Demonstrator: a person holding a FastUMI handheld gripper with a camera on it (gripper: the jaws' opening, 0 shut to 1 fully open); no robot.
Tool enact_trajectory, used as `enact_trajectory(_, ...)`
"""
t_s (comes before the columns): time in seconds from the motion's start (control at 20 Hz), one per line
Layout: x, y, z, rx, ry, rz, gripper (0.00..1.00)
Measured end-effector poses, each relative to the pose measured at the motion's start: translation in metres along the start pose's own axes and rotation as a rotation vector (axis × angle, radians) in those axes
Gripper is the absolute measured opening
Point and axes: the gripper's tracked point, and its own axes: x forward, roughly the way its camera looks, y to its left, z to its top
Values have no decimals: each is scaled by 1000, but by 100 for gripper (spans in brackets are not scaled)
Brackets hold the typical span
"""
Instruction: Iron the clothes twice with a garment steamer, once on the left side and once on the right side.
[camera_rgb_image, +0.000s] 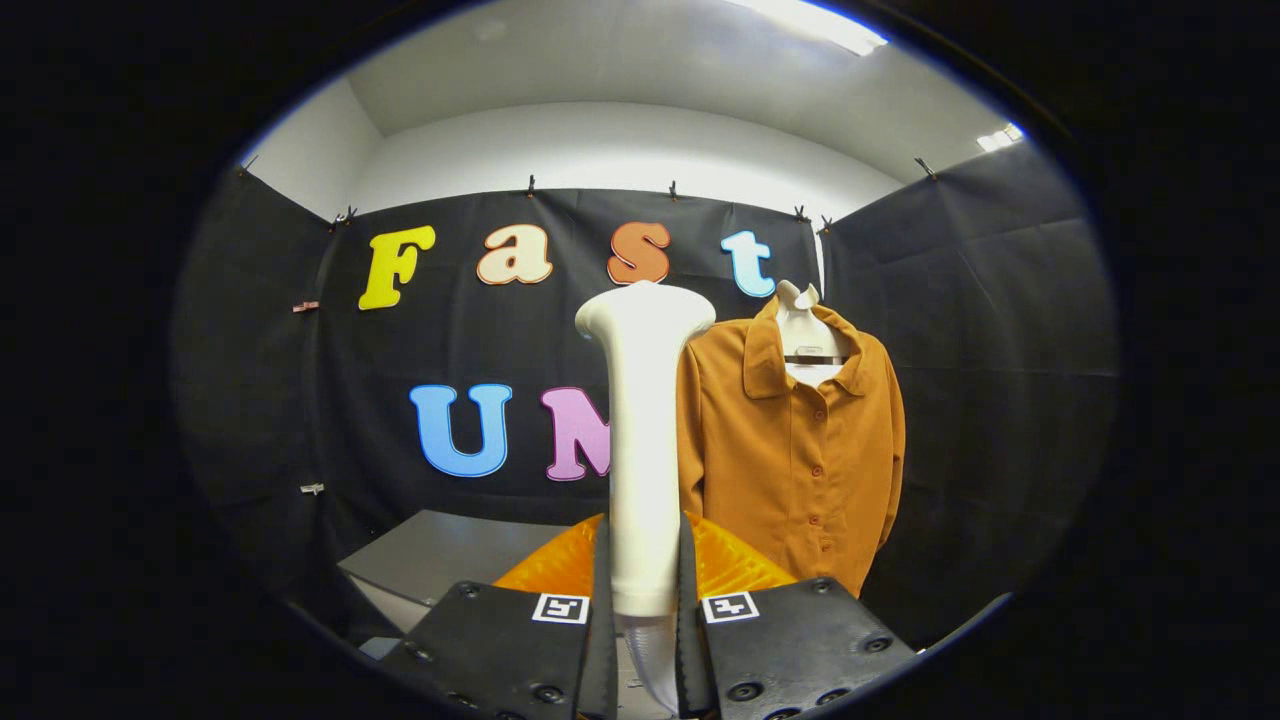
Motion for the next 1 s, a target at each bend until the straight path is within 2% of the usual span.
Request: enact_trajectory(1.0,-6,-11,-1,-3,4,-14,26)
